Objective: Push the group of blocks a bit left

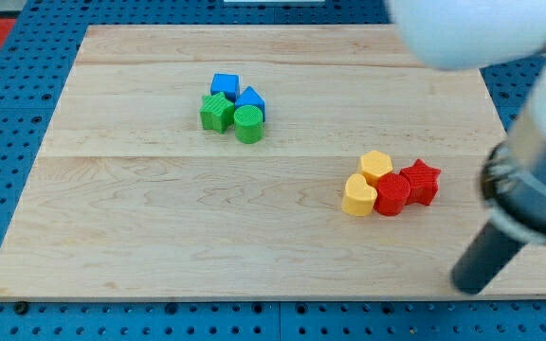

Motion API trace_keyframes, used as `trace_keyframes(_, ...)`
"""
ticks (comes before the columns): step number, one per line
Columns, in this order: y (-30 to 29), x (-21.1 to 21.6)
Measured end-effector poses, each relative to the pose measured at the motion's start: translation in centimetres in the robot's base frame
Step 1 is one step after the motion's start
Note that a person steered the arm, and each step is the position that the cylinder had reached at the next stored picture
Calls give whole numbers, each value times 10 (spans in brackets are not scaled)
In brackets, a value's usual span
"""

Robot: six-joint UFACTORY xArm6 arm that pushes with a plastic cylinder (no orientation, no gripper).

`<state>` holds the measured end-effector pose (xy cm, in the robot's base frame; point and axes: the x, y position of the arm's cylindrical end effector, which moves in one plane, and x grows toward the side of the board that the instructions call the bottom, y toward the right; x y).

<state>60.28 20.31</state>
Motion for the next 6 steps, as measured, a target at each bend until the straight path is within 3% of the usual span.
trace_keyframes(1,63,-55)
trace_keyframes(2,74,-101)
trace_keyframes(4,2,-89)
trace_keyframes(6,16,-117)
